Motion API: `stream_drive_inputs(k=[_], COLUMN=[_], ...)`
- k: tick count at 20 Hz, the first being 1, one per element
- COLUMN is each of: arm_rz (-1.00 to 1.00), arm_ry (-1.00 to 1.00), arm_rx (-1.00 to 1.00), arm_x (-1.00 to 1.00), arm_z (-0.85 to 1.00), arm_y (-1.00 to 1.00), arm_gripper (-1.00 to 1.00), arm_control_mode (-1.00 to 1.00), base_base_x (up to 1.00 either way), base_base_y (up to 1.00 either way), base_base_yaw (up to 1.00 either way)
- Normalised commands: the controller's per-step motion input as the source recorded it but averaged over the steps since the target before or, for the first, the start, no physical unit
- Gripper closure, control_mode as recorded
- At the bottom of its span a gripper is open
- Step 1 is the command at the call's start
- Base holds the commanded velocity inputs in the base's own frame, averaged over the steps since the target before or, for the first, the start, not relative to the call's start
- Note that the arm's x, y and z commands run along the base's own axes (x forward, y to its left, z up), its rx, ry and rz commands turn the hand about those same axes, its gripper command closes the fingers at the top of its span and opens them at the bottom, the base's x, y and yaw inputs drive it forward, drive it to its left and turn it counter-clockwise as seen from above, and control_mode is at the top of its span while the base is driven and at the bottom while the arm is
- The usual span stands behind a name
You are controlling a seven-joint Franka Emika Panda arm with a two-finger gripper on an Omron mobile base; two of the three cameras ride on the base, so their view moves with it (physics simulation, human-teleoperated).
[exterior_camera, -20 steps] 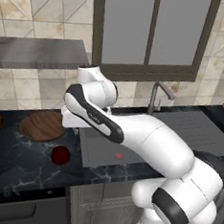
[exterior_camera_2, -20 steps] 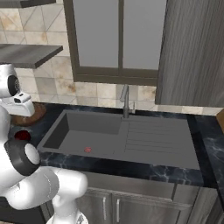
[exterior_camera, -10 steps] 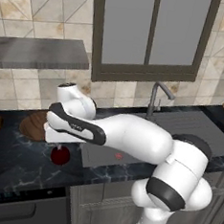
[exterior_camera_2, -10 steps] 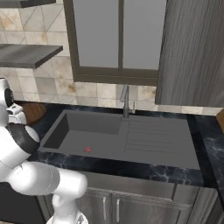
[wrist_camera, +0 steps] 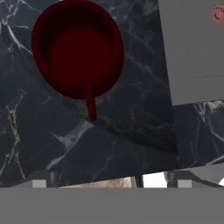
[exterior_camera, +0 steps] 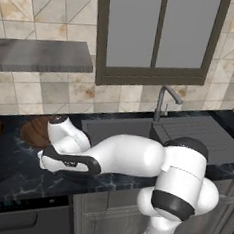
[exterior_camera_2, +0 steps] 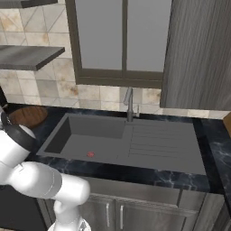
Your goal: Pick the mug and place it in the sink. Pick the bowl and place it in the open cabinet and then close the cabinet.
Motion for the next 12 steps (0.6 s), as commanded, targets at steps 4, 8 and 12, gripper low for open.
stream_drive_inputs(k=[4,8,12], arm_rz=[0.00,0.00,0.00], arm_ry=[-0.07,0.06,0.01], arm_rx=[0.01,0.03,0.04], arm_x=[0.16,0.24,0.25], arm_z=[-0.13,0.00,0.00], arm_y=[0.00,0.00,0.00], arm_gripper=[-1.00,-1.00,-1.00], arm_control_mode=[-1.00,-1.00,-1.00], base_base_x=[0.00,0.00,0.00], base_base_y=[0.00,0.00,0.00], base_base_yaw=[0.00,0.00,0.00])
